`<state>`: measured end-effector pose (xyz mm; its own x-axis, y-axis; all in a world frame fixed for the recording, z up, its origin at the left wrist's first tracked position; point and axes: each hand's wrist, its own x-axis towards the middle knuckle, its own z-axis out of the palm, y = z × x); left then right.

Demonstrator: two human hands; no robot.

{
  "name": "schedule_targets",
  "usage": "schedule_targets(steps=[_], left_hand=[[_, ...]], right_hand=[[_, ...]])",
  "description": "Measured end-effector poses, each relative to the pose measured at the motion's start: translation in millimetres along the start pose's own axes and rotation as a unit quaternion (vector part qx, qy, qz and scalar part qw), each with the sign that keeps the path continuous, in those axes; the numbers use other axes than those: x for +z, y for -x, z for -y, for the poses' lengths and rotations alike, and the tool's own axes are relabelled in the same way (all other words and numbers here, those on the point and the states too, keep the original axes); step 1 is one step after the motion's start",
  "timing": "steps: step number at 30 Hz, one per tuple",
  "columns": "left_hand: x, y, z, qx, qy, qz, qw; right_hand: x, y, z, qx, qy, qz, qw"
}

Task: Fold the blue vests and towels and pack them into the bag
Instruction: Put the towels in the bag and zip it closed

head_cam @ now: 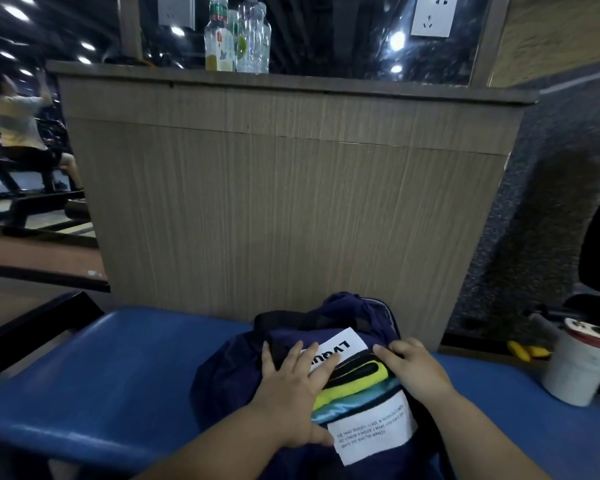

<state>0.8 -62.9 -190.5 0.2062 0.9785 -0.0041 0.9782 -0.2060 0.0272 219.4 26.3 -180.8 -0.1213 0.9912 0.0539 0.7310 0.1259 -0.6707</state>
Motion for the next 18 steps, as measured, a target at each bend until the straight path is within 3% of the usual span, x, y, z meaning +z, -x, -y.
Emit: schedule_targets(steps=[8,14,16,18], left_hand=[[-12,-20,37,0.066,-0.019,-0.005,0.998],[-22,-34,30,0.044,0.122,0.013,0.991],[-29,-37,25,0.025,0.170,-0.026,0.985],[-30,-41,15,0.016,0.139,-0.110,0.984]], right_hand=[[2,38,8,0.048,0.096,-0.061,0.992],[3,38,2,0.059,0.124,-0.114,0.984],[2,34,-5,0.043,0.108,-0.120,0.986],[2,33,-11,0.025,0.073,-0.121,0.990]])
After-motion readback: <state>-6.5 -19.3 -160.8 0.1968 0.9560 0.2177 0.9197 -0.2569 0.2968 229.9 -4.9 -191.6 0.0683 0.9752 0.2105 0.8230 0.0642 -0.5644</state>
